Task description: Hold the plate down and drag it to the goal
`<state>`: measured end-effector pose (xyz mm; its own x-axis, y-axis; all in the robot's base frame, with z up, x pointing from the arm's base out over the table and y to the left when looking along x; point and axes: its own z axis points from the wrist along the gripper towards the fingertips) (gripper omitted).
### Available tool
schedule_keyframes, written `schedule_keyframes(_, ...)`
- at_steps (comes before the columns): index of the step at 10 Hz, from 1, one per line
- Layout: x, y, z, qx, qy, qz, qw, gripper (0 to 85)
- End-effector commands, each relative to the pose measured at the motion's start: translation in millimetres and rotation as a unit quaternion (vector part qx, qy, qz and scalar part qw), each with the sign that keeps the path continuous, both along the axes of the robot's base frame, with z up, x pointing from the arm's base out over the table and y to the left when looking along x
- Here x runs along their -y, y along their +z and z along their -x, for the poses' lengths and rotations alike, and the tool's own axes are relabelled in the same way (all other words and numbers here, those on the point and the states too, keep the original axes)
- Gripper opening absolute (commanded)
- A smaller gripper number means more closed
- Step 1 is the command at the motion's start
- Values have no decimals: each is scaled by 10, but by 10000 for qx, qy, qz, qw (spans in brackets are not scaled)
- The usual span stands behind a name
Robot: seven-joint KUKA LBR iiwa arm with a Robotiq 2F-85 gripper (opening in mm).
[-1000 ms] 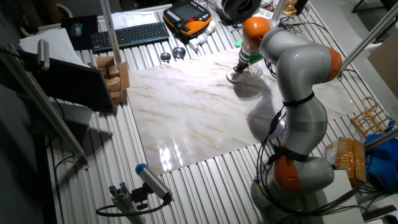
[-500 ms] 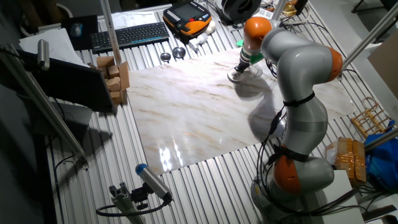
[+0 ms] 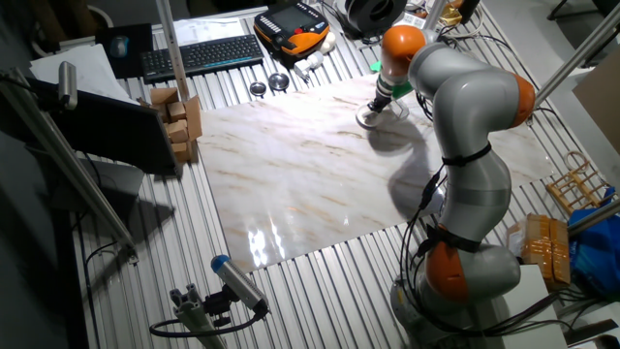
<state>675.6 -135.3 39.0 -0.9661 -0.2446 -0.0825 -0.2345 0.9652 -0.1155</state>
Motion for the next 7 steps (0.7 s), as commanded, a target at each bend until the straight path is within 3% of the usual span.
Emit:
schedule_keyframes(1, -5, 4, -4, 0, -8, -6, 10000, 0)
schedule_keyframes(5, 15, 11, -9, 8, -7, 40, 10000, 0)
schedule_keyframes(7, 13, 17, -17, -6, -23, -23, 10000, 0)
